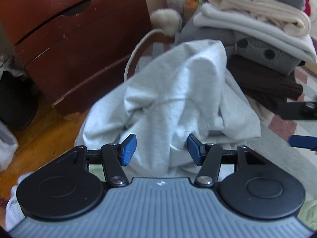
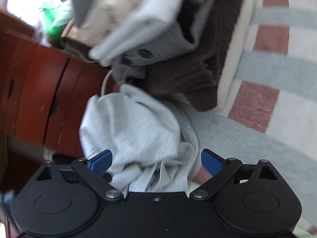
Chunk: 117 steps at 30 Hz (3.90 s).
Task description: Fold clothes
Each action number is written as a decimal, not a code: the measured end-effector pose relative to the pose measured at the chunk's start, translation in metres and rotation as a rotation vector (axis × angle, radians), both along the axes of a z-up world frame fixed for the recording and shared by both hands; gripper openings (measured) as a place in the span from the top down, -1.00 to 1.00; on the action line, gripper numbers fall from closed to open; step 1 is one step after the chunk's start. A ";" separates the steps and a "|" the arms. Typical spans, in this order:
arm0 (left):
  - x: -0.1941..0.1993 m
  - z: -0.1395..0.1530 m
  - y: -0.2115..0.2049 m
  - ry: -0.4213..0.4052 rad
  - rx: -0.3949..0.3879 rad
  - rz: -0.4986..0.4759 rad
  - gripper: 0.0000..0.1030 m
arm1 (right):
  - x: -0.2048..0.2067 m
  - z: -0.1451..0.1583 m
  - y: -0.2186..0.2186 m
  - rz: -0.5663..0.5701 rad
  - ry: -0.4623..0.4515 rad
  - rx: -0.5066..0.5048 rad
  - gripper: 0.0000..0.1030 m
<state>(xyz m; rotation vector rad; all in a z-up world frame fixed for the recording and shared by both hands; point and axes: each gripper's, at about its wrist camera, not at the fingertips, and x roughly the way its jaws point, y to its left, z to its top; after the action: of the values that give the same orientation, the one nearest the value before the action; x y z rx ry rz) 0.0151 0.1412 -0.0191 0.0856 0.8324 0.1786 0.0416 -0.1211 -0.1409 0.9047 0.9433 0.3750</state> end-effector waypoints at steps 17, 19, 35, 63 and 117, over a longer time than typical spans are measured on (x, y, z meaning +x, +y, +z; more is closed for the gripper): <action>0.020 -0.041 -0.012 0.020 -0.072 -0.286 0.45 | 0.029 -0.037 0.040 0.100 0.017 0.314 0.56; 0.009 -0.028 -0.014 -0.032 -0.102 -0.328 0.47 | 0.020 -0.023 0.031 0.110 -0.018 0.357 0.57; -0.050 0.020 -0.090 -0.141 -0.434 -0.702 0.51 | -0.108 0.036 -0.078 -0.006 -0.290 0.408 0.66; -0.119 0.119 -0.396 -0.073 -0.702 -1.631 0.43 | -0.381 0.165 -0.298 -0.703 -0.538 -0.041 0.75; -0.130 -0.084 -0.373 0.021 0.017 -1.424 -0.54 | -0.424 0.166 -0.345 -0.940 -0.024 -1.188 0.92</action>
<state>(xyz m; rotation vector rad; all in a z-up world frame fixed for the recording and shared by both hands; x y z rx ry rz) -0.1151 -0.2321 -0.1029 0.6650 0.6283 -1.1538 -0.3827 -0.4662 0.0249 0.1446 0.4673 -0.9122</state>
